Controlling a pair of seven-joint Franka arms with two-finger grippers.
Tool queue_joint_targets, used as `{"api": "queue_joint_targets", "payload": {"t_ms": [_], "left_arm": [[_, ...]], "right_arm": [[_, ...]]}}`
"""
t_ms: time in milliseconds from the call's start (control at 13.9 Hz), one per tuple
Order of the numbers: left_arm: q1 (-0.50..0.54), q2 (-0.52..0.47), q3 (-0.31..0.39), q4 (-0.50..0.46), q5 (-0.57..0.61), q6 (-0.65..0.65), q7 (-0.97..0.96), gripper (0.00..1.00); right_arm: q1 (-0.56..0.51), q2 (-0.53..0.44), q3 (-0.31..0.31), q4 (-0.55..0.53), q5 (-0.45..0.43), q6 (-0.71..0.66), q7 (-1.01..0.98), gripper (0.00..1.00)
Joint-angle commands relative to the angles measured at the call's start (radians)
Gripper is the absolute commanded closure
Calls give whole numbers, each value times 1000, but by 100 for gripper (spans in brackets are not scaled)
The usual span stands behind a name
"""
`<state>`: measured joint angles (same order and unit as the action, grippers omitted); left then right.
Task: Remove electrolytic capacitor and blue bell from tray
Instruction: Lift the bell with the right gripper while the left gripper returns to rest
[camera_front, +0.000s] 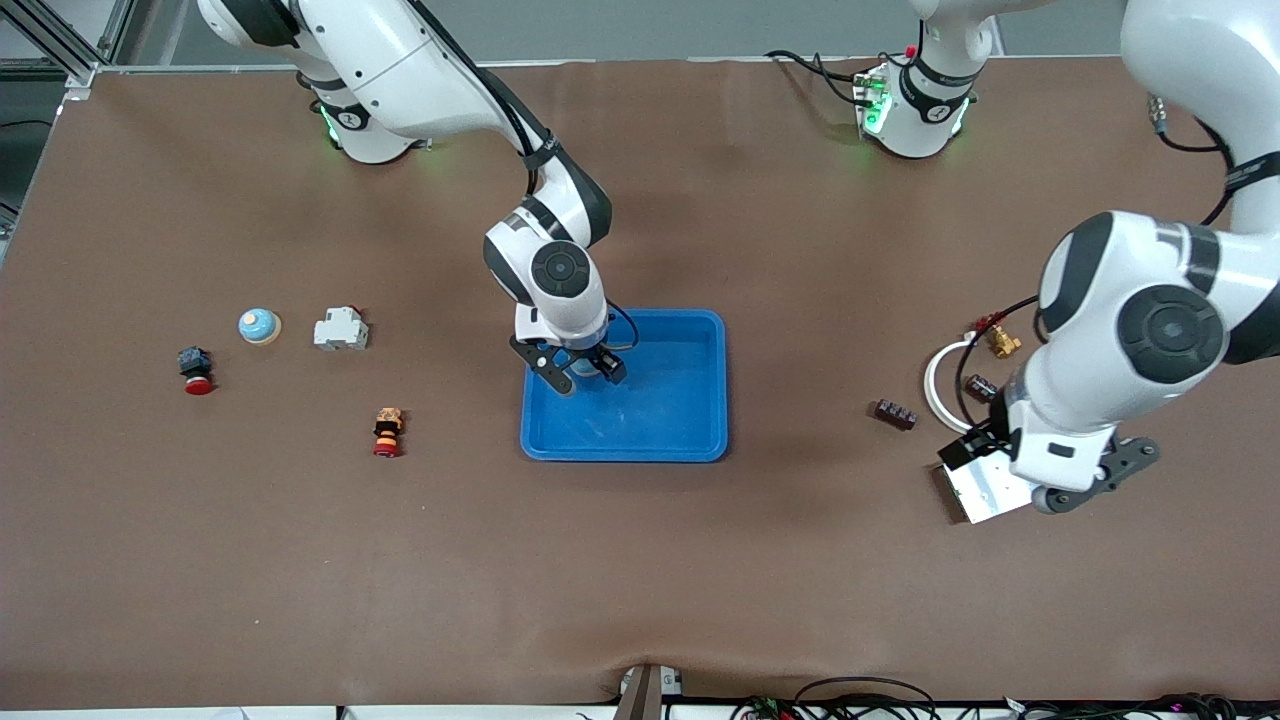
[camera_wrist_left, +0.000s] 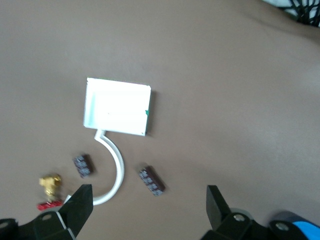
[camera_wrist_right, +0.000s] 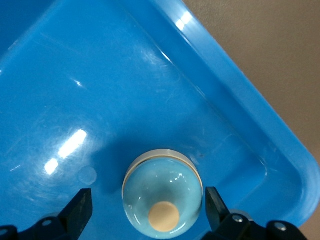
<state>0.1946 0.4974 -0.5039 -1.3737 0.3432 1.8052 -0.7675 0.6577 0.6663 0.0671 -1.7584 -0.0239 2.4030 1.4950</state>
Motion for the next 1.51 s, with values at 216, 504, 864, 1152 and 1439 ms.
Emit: {"api": "queue_joint_targets", "payload": {"t_ms": [216,504,864,1152,1439], "left_arm": [[75,-164,-10,-11,-33,-144,264,0],[37,-292,108,-22,-202,-181,397,0],[-167,-468,390,-155,-318,-207,566,0],[-185,-530,421,-200,-328,-251,611,0],[-182,-534,416,-199,-323,-254,614,0]], "right_arm": [[22,10,-15,10,-48,5,33,18],[25,10,-15,8,-50,24,33,43],[2,-7,-13,16,-48,8,13,100],[-87,-146,-9,22,-33,-213,-168,100],[-234,-295,-10,-33,-28,-367,-465,100]]}}
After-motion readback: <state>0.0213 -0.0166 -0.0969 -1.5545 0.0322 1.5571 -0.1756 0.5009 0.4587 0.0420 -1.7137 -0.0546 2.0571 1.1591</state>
